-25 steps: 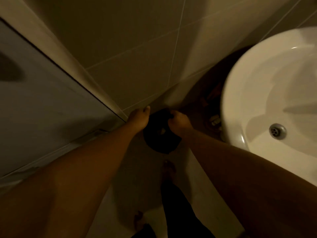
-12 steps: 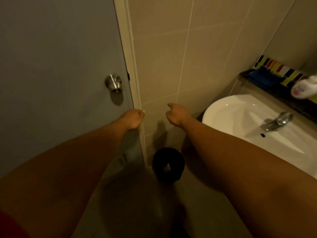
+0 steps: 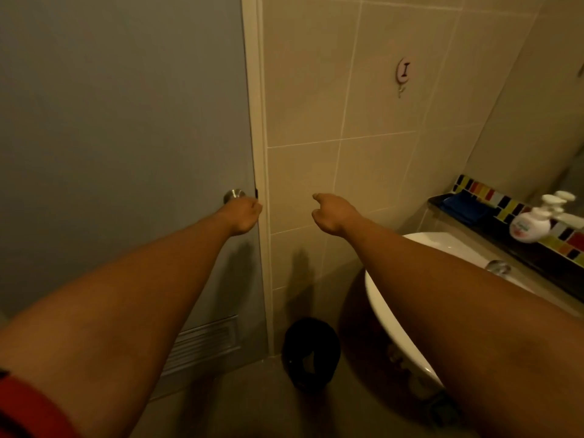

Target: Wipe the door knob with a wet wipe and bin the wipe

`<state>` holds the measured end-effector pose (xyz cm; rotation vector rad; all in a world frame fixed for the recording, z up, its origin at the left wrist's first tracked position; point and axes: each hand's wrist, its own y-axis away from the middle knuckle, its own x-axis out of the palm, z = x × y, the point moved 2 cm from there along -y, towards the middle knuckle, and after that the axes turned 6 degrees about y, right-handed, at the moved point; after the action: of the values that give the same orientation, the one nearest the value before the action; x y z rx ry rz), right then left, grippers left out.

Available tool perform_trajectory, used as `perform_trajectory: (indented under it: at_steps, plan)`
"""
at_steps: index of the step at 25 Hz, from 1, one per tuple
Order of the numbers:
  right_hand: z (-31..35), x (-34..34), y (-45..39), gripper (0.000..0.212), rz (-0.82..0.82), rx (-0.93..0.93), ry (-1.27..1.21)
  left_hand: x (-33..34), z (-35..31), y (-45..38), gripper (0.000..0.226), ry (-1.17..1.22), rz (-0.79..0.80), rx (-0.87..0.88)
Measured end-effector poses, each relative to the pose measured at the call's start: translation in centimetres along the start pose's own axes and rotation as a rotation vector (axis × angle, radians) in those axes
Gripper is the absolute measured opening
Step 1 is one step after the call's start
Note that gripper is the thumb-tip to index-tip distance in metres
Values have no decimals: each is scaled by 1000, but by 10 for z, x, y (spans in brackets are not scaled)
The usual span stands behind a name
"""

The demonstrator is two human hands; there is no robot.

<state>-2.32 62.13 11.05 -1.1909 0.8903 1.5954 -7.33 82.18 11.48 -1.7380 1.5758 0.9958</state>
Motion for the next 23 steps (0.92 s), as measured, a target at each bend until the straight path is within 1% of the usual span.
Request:
perform_trajectory:
  at_steps: [3,7,13,17,20,23]
  plan:
    - [-52,-30,24,58,-27,24,22,10,-60,7,48,-58,-30,69]
    - [-154,-64,68,58,-54,134,37,62,-155,5,49,-54,11,221]
    - [-327,-109,172,54,-129,361,57,190,-322,9,49,-83,179,470]
    - [-426,-132,240,46,-202,584,-22,263,-432,16,48,-129,288,641]
    - [-494,-140,287,48,-267,740,-66,322,-511,25,44,-162,382,777]
    - [-549,-136,323,41,-302,845,-70,378,-571,29,42,-182,455,876]
